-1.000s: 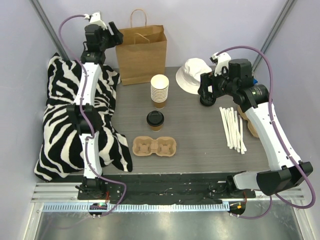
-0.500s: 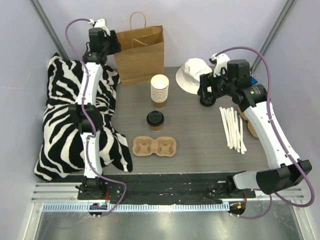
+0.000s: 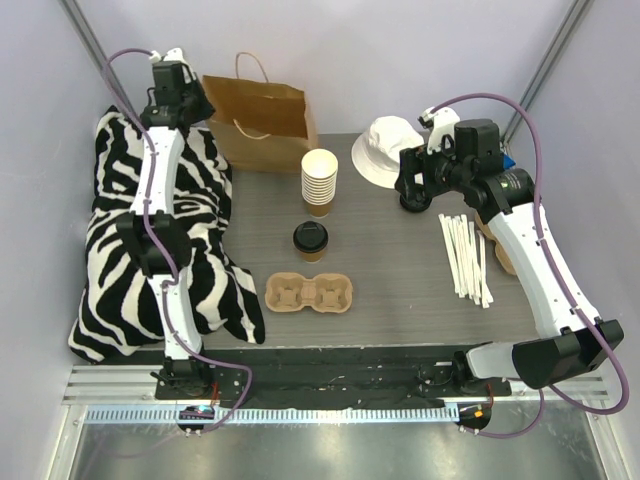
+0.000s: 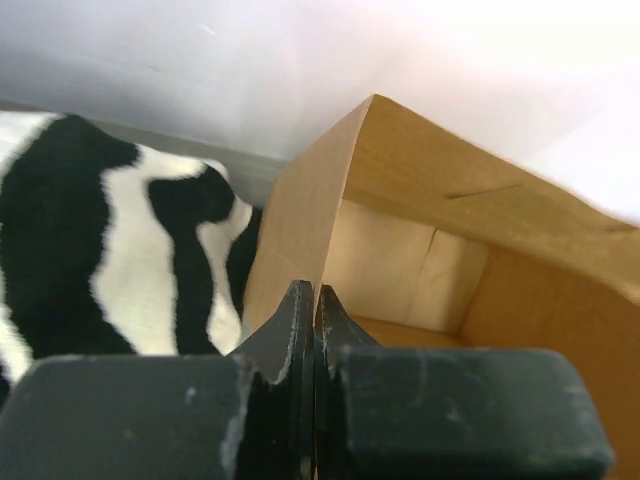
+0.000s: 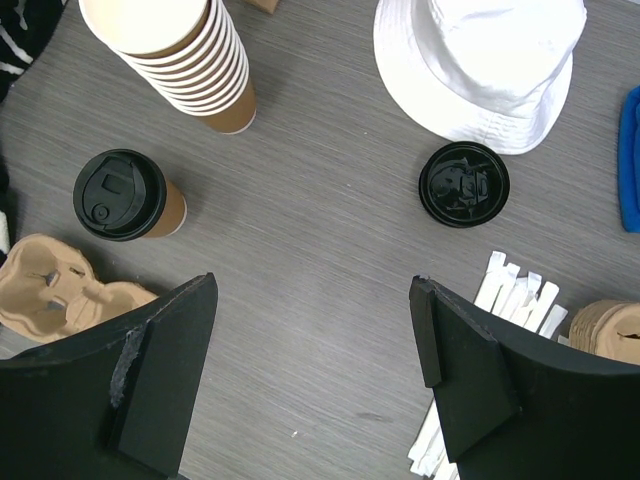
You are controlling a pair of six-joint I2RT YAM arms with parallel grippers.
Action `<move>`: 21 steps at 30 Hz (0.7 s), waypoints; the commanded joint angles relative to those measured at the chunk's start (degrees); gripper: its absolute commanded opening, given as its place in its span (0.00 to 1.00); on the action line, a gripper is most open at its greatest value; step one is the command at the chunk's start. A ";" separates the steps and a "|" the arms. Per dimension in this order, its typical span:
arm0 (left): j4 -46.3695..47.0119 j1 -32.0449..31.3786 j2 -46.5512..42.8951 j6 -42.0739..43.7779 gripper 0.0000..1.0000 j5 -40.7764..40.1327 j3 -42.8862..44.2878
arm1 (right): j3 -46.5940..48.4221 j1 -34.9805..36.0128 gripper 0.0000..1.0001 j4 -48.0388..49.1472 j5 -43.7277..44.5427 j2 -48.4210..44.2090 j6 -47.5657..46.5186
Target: Pack the takeout coffee
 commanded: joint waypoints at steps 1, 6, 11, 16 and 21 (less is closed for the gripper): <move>11.89 3.41 -5.65 -6.74 0.00 0.01 -0.83 | 0.39 -0.35 0.86 2.19 -0.41 -2.35 0.30; 24.20 5.61 -8.11 -14.66 0.00 -0.43 -0.30 | 0.21 -0.52 0.86 2.19 0.29 -3.32 0.03; 26.93 5.70 -9.69 -15.72 0.00 2.90 4.96 | 0.56 -0.61 0.86 2.11 1.87 -4.64 -0.67; 27.98 3.77 -16.01 -17.73 0.00 10.36 2.08 | 3.90 -0.96 0.86 3.68 11.08 -6.13 1.00; 29.92 -2.88 -22.08 -15.90 0.00 13.54 0.66 | 7.24 -2.19 0.87 5.27 15.50 -8.94 2.32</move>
